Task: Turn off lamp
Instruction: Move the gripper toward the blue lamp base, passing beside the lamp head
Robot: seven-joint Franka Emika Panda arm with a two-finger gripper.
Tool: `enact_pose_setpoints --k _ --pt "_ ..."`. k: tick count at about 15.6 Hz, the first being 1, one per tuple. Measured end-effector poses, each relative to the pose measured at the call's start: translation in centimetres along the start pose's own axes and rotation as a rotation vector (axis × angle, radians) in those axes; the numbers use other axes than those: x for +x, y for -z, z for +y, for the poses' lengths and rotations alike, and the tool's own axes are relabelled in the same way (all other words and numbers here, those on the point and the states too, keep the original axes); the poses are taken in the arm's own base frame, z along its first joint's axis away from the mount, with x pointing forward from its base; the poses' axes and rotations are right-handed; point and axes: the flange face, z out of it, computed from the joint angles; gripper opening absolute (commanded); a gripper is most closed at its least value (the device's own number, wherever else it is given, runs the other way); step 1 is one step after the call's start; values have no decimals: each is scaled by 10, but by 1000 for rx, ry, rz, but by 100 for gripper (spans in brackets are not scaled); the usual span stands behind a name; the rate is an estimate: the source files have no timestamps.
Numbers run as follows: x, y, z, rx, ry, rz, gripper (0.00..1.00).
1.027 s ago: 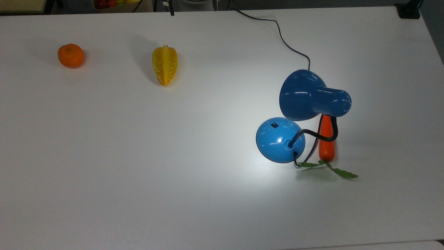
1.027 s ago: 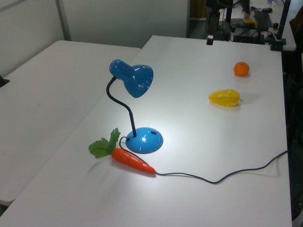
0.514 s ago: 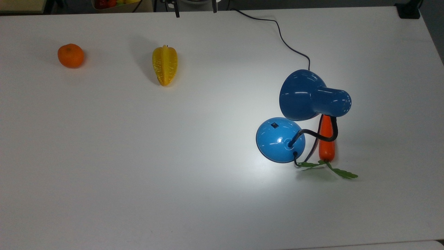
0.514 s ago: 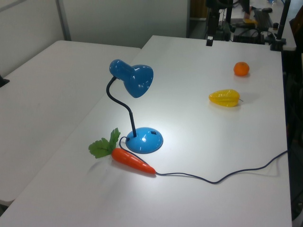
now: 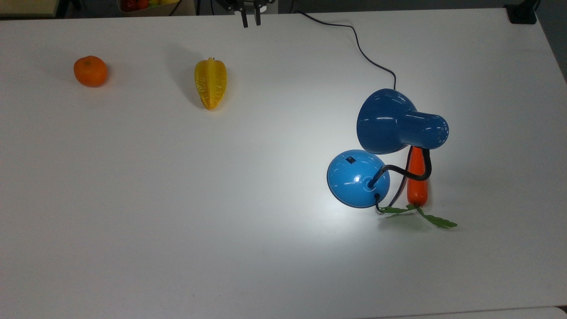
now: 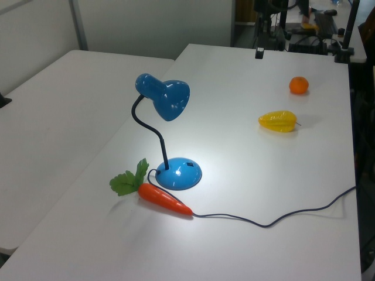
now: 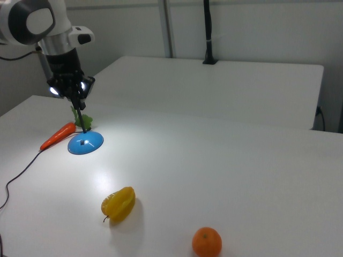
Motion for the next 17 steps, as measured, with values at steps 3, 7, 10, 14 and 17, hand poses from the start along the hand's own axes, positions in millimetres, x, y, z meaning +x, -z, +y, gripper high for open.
enact_pose_setpoints --k 3,7,10,14,17 --pt "0 -2 0 1 7 -5 0" --pt "-1 -9 -1 4 10 -18 0" --pt "-1 -14 -7 7 23 -27 0" --pt "5 -25 -22 10 50 -35 0" --pt "15 -45 -34 11 67 -34 0"
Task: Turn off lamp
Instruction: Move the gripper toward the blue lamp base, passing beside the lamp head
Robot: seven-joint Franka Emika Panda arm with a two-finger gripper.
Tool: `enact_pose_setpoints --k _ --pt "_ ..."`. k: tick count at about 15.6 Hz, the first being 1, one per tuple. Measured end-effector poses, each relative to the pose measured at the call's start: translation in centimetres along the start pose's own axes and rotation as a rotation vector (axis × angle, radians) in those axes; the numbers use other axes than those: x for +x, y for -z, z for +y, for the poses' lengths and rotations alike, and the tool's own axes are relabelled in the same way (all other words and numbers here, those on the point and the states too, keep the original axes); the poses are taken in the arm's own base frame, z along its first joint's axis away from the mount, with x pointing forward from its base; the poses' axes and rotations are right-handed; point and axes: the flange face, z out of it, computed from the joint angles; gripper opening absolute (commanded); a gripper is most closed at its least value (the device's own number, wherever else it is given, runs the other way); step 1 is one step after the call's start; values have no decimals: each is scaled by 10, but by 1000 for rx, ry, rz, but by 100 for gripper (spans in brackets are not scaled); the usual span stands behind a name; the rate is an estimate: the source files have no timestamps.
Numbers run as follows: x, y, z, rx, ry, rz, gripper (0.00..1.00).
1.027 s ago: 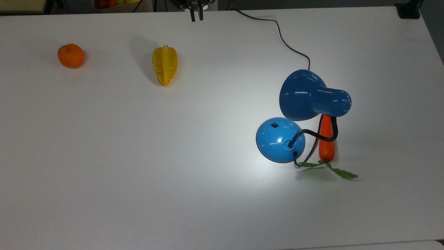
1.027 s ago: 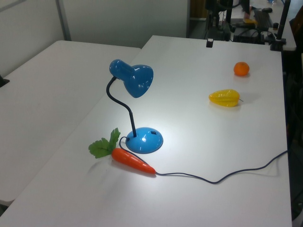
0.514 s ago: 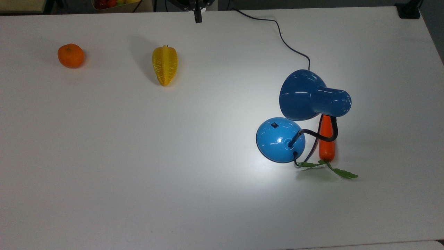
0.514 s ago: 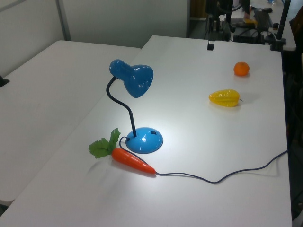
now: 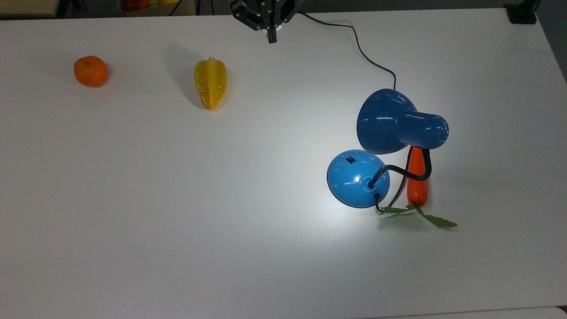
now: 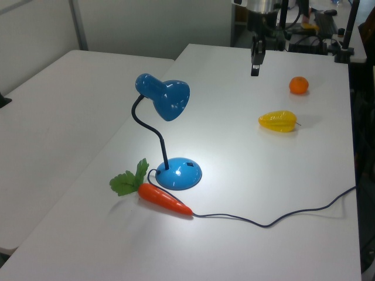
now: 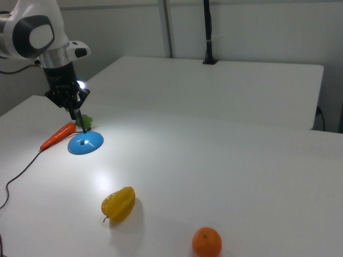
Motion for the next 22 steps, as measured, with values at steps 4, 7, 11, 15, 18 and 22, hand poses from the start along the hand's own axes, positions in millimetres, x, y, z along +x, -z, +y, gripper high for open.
enact_pose_setpoints --k 4,7,11,15,18,22 --pt "20 -26 -14 -5 0 47 0" --pt "33 -48 -25 -6 18 79 0" --pt "50 -73 -45 -4 48 124 0" --pt "65 -102 -57 -2 66 166 0" --pt "76 -123 -66 1 79 191 0" --pt "85 -141 -80 7 99 227 0"
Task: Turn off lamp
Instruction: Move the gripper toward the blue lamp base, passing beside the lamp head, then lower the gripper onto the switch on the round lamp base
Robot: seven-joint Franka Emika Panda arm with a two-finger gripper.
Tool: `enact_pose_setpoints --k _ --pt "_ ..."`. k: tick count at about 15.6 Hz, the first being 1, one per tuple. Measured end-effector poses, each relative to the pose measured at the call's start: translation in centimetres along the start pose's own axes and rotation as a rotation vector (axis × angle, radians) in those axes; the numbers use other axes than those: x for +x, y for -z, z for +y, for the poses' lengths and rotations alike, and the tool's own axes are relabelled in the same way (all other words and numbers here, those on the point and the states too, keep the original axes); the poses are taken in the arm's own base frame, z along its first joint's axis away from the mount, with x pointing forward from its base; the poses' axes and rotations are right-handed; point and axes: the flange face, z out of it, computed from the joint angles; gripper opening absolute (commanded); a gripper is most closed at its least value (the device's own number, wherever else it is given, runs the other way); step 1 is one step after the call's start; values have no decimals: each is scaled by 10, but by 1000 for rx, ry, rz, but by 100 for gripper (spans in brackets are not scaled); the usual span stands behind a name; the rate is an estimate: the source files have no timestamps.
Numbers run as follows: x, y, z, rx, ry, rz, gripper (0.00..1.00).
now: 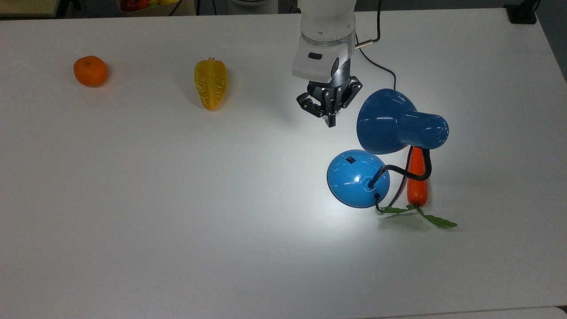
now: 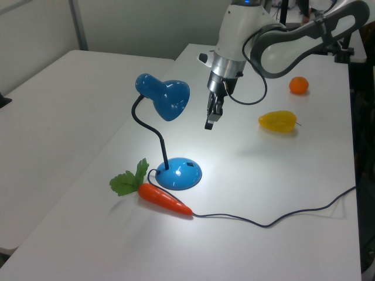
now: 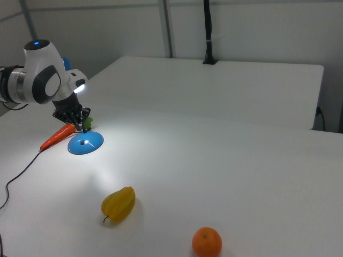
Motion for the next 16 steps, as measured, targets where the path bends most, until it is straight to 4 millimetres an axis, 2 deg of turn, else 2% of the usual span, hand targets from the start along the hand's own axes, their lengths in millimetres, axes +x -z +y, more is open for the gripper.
enact_pose_setpoints --k 12,16 --pt "8 -72 -30 2 51 90 0" --pt "7 -90 -30 0 54 104 0"
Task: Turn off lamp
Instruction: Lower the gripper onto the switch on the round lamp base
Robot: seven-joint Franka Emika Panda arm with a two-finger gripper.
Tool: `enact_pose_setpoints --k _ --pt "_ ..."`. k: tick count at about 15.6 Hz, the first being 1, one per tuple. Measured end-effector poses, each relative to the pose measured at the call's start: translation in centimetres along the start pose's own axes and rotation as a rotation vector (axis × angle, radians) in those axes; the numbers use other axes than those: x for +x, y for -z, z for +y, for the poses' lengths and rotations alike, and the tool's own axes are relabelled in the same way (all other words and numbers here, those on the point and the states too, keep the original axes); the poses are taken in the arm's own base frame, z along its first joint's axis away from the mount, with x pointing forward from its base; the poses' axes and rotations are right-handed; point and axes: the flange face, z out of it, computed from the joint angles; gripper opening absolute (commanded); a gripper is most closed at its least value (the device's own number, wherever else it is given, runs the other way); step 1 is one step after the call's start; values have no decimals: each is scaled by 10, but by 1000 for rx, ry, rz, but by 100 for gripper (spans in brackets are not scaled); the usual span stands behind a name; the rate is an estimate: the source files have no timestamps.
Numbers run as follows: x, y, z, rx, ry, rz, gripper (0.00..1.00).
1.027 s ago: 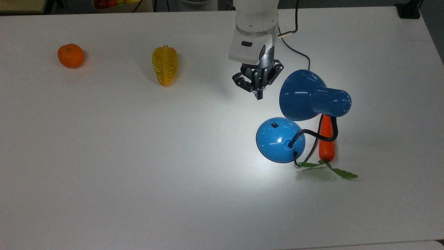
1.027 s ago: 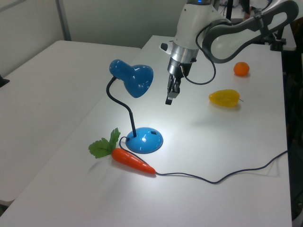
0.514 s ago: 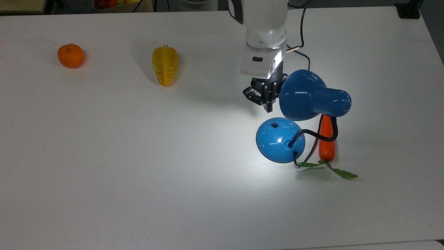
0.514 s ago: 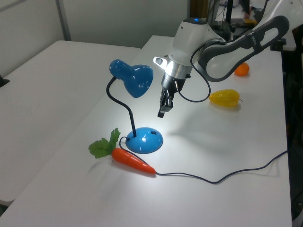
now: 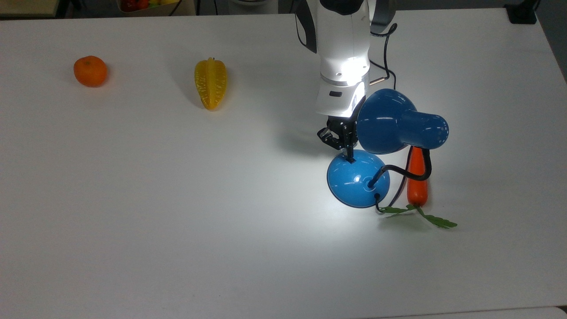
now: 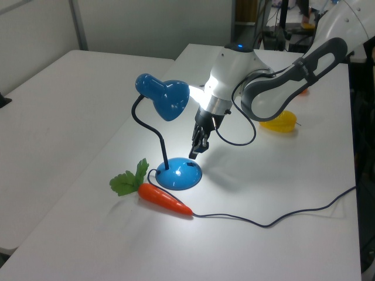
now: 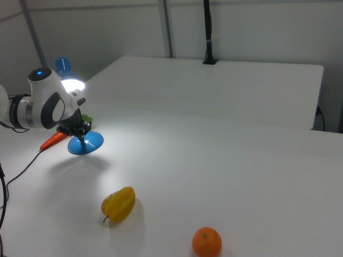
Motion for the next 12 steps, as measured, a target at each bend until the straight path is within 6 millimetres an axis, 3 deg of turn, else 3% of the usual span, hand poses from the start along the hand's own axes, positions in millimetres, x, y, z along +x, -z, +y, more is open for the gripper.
enact_pose_setpoints --k 12 --pt "-3 -15 0 -10 18 3 0"
